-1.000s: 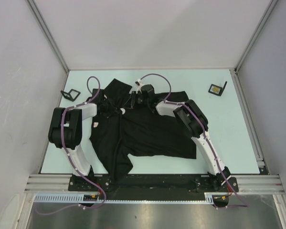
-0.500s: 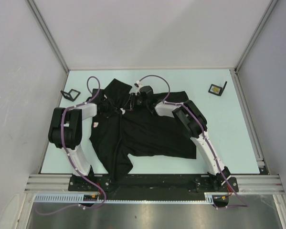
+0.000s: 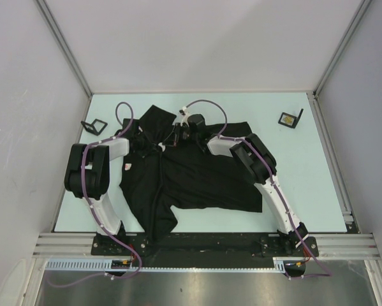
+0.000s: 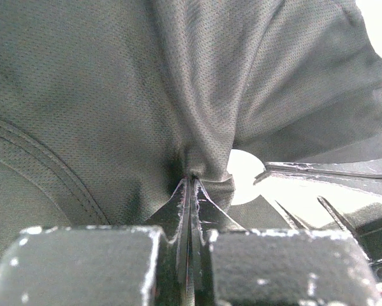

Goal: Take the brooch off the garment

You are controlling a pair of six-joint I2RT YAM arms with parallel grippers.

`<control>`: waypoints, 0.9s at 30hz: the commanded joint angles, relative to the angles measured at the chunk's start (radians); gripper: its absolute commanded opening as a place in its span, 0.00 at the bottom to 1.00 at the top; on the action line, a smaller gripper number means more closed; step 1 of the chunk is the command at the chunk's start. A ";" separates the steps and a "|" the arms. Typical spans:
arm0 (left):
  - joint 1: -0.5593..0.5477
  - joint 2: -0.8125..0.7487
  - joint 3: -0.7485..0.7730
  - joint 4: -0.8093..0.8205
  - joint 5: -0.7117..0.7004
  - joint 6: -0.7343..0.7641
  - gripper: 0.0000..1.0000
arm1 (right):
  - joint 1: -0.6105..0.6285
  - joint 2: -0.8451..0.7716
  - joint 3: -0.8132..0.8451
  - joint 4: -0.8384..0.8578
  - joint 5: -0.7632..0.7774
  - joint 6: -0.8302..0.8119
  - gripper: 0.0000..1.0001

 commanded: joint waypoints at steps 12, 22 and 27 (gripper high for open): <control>0.070 -0.099 -0.096 0.106 0.133 -0.062 0.27 | 0.054 -0.118 -0.162 0.097 0.216 -0.153 0.00; 0.070 -0.021 -0.070 0.148 0.164 -0.056 0.26 | 0.057 -0.104 -0.142 0.108 0.154 -0.131 0.12; 0.070 -0.017 -0.060 0.131 0.141 -0.039 0.22 | 0.048 -0.086 -0.123 0.120 0.096 -0.105 0.19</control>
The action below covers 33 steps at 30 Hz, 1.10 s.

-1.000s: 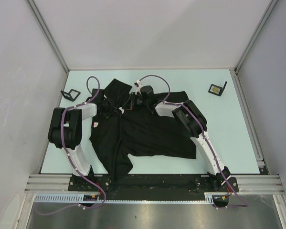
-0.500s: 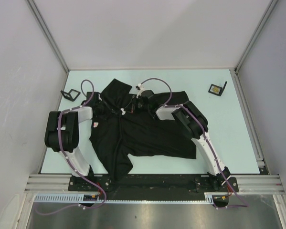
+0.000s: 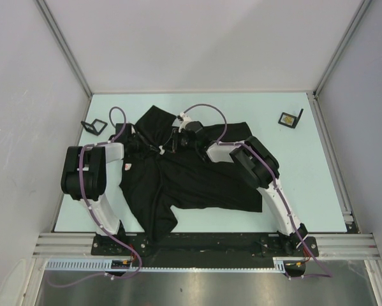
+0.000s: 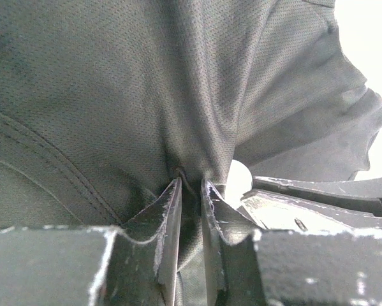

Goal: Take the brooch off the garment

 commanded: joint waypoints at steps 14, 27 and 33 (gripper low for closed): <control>0.002 -0.004 0.033 -0.005 -0.021 0.026 0.19 | -0.011 0.079 0.148 -0.051 -0.102 0.026 0.27; 0.003 -0.045 0.037 -0.030 -0.019 0.032 0.20 | -0.026 0.047 0.140 -0.049 -0.077 0.001 0.20; 0.002 -0.037 0.033 -0.024 -0.014 0.029 0.20 | -0.032 0.060 0.146 -0.042 -0.097 0.012 0.18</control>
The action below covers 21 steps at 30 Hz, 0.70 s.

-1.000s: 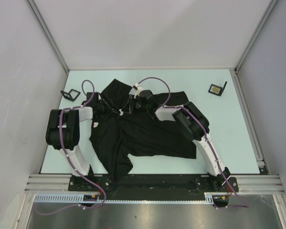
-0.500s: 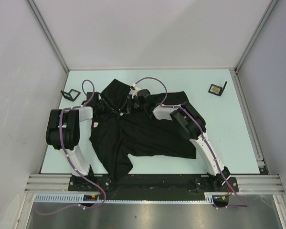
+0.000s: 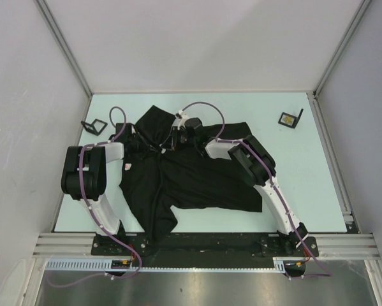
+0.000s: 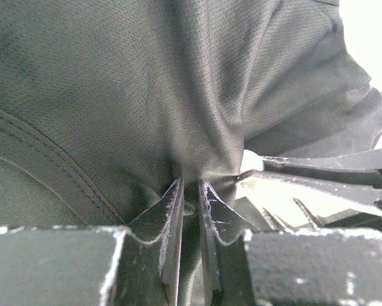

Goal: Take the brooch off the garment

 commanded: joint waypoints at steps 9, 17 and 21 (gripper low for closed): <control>0.002 -0.043 0.024 -0.011 -0.014 0.025 0.20 | -0.005 -0.018 0.028 0.018 -0.002 -0.011 0.23; 0.002 -0.049 0.023 -0.003 -0.001 0.028 0.20 | -0.005 -0.021 0.026 0.017 0.006 -0.018 0.00; 0.002 -0.060 0.015 0.029 0.038 0.013 0.27 | 0.000 -0.031 0.014 0.018 0.030 -0.031 0.00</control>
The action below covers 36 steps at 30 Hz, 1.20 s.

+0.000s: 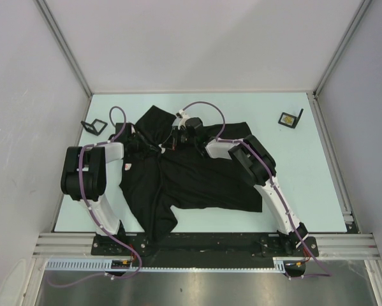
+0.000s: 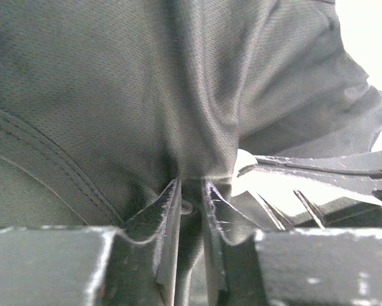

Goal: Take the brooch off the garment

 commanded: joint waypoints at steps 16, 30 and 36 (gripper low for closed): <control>0.003 -0.027 -0.017 0.173 0.106 -0.096 0.43 | 0.030 -0.117 -0.110 0.139 0.197 -0.066 0.00; -0.003 -0.001 -0.006 0.140 0.088 -0.073 0.37 | 0.044 -0.153 -0.184 0.233 0.244 -0.067 0.00; -0.015 0.005 0.007 0.103 0.060 -0.055 0.34 | 0.053 -0.163 -0.193 0.259 0.255 -0.076 0.00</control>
